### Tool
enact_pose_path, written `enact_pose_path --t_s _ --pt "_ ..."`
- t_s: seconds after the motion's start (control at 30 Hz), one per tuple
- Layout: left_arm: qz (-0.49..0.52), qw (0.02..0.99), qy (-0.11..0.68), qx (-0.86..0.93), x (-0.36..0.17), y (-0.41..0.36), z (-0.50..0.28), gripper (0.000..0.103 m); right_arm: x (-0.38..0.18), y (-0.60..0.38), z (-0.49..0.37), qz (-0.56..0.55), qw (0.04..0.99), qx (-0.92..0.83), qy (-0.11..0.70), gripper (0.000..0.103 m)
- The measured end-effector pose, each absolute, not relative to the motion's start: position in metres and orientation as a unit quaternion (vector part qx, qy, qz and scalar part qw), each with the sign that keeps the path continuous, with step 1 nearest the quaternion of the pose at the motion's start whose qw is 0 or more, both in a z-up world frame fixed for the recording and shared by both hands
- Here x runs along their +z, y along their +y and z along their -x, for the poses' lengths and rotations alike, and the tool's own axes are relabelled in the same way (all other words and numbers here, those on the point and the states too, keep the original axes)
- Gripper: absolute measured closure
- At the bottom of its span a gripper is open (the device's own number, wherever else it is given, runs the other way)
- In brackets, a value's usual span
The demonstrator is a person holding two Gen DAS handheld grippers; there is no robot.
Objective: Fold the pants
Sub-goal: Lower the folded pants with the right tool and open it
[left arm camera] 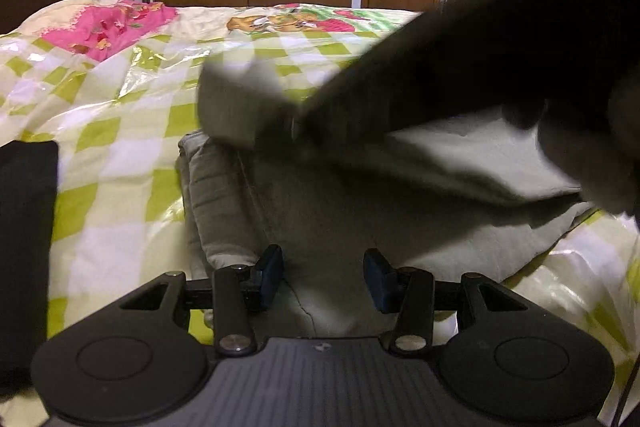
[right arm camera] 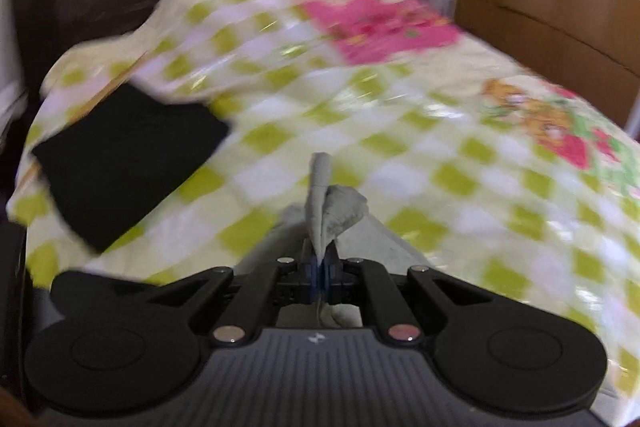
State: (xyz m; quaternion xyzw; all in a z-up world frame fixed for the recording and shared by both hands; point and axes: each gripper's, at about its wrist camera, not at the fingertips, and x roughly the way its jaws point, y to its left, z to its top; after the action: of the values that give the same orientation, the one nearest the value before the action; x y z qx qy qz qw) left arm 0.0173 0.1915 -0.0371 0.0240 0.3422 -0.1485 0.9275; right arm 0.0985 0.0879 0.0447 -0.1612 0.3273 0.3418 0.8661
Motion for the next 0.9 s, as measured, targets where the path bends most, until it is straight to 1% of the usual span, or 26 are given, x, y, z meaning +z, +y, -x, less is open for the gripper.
enact_pose_path --t_s 0.1,0.2,0.37,0.5,0.57,0.6,0.67,0.77,0.9 --pt "-0.018 0.927 0.345 -0.146 -0.039 0.195 -0.011 0.046 0.024 0.108 -0.089 0.194 0.839 0.373 0.346 0.098" --pt "-0.019 0.926 0.348 -0.145 -0.043 0.194 -0.013 0.046 0.015 0.111 -0.085 0.181 0.831 0.384 0.359 0.098" --pt "-0.008 0.926 0.347 -0.145 -0.044 0.196 -0.012 0.047 0.033 0.110 -0.077 0.169 0.842 0.399 0.320 0.098" --pt "-0.009 0.925 0.349 -0.147 -0.040 0.200 0.002 0.046 0.025 0.121 -0.070 0.210 0.815 0.434 0.322 0.098" --pt "-0.012 0.925 0.350 -0.148 -0.035 0.203 0.013 0.046 0.014 0.123 -0.071 0.214 0.803 0.438 0.342 0.096" --pt "-0.013 0.925 0.351 -0.149 -0.032 0.205 0.018 0.045 0.011 0.123 -0.073 0.210 0.795 0.444 0.356 0.093" --pt "-0.015 0.924 0.353 -0.147 -0.025 0.209 0.025 0.045 0.008 0.120 -0.075 0.197 0.781 0.458 0.376 0.092" --pt "-0.033 0.925 0.356 -0.130 -0.013 0.216 0.036 0.045 0.012 0.112 -0.068 0.196 0.770 0.477 0.375 0.087" --pt "-0.045 0.932 0.344 -0.105 0.006 0.219 0.041 0.045 0.027 0.087 -0.063 0.170 0.779 0.474 0.373 0.084"
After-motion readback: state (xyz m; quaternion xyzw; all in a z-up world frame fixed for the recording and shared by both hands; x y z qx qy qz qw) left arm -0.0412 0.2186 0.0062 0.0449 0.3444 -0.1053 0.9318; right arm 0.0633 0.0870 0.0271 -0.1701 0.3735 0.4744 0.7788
